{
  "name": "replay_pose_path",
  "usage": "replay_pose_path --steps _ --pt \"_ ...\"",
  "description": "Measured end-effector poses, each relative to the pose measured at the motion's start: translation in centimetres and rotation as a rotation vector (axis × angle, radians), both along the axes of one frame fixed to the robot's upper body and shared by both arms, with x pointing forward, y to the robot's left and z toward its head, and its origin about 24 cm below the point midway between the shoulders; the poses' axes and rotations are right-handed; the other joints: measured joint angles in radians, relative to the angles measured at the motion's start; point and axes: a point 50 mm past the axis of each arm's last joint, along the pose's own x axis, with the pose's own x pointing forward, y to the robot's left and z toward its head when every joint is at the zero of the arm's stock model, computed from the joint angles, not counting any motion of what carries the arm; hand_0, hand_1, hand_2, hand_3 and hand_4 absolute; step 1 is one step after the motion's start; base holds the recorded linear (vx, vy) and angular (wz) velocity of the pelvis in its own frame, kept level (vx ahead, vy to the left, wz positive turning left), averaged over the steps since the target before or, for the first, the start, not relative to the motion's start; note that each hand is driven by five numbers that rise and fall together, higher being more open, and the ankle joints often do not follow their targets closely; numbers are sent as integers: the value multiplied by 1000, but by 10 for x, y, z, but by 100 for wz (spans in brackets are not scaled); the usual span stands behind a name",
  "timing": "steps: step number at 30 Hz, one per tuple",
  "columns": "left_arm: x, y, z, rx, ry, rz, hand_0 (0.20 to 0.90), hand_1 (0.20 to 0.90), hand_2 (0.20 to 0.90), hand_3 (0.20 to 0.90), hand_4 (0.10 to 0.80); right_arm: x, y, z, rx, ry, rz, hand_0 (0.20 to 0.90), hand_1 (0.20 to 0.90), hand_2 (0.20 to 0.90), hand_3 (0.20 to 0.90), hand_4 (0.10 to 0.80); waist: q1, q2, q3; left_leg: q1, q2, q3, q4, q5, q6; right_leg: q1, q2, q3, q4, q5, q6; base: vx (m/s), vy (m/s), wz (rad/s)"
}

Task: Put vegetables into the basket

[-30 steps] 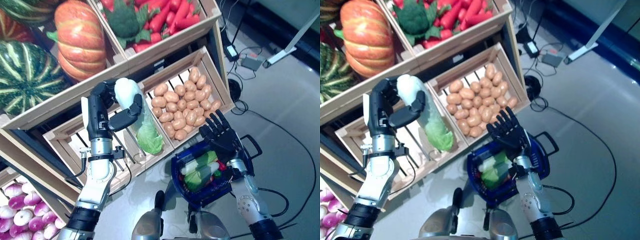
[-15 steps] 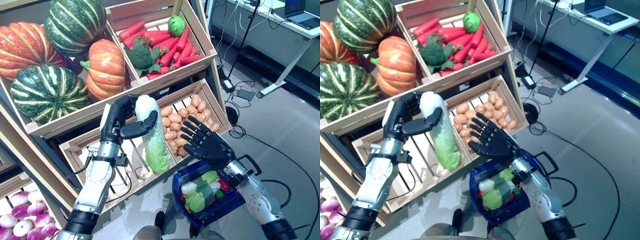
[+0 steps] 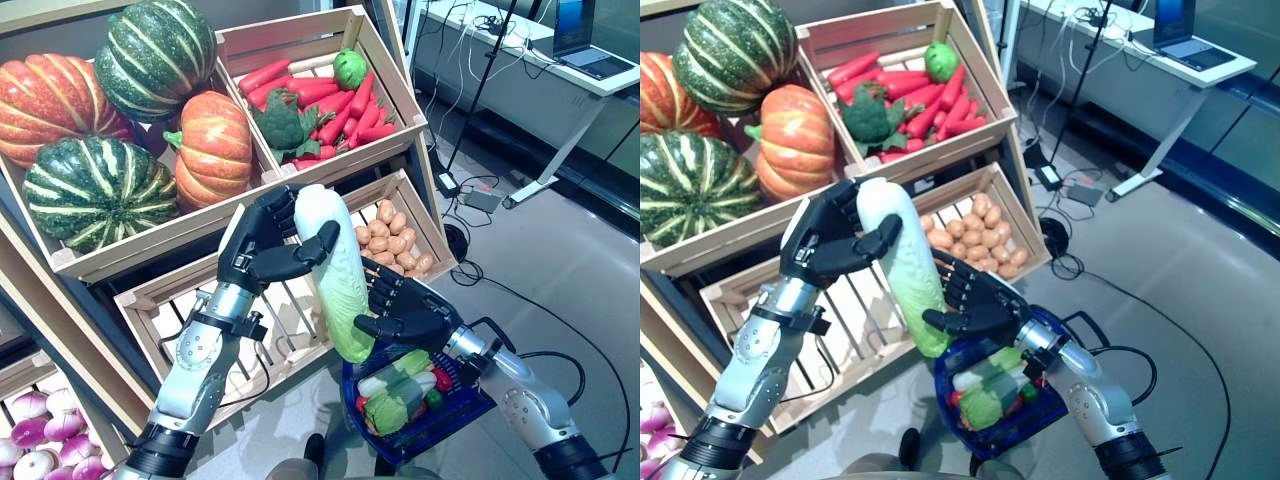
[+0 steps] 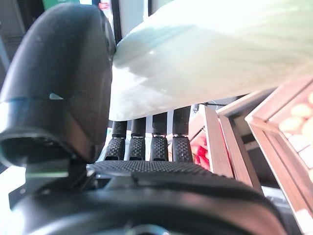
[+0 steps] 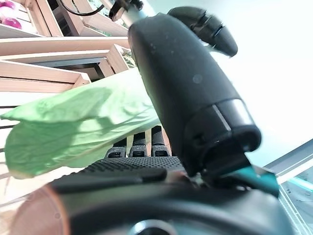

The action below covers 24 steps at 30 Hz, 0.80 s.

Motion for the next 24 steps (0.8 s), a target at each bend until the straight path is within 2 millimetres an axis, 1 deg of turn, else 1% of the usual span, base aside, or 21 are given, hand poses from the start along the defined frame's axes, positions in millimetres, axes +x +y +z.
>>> replay_pose_path --steps 3,6,14,18,24 --pt "-1 -4 -2 -4 7 -28 300 300 300 300 400 0 6 -3 9 27 -13 900 900 900 900 800 0 1 -2 0 0 5 0 -2 -2 -2 0 6 0 2 2 6 14 -3" --pt "-1 -7 -4 -28 22 -49 300 300 300 300 400 -1 8 -6 15 49 -15 900 900 900 900 800 -1 0 -7 3 0 18 0 -3 1 -4 -1 18 0 5 4 16 17 -12" --pt "-1 -8 -5 -23 30 -66 300 300 300 300 400 -1 10 -10 0 90 -20 900 900 900 900 800 -16 -2 -30 9 -1 20 0 -4 6 -2 -2 26 0 6 5 12 5 -3" --pt "-1 -8 -6 -10 50 -71 300 300 300 300 400 -3 15 -14 -15 118 -9 900 900 900 900 800 -19 -2 -35 9 -1 22 0 -4 6 -2 -2 28 0 6 5 0 0 0" --pt "-2 -9 -8 46 64 -133 300 300 300 300 400 -8 14 -21 -67 180 54 900 900 900 900 800 -18 -5 -51 9 -2 25 0 -5 7 -3 -3 32 0 6 6 0 0 0"
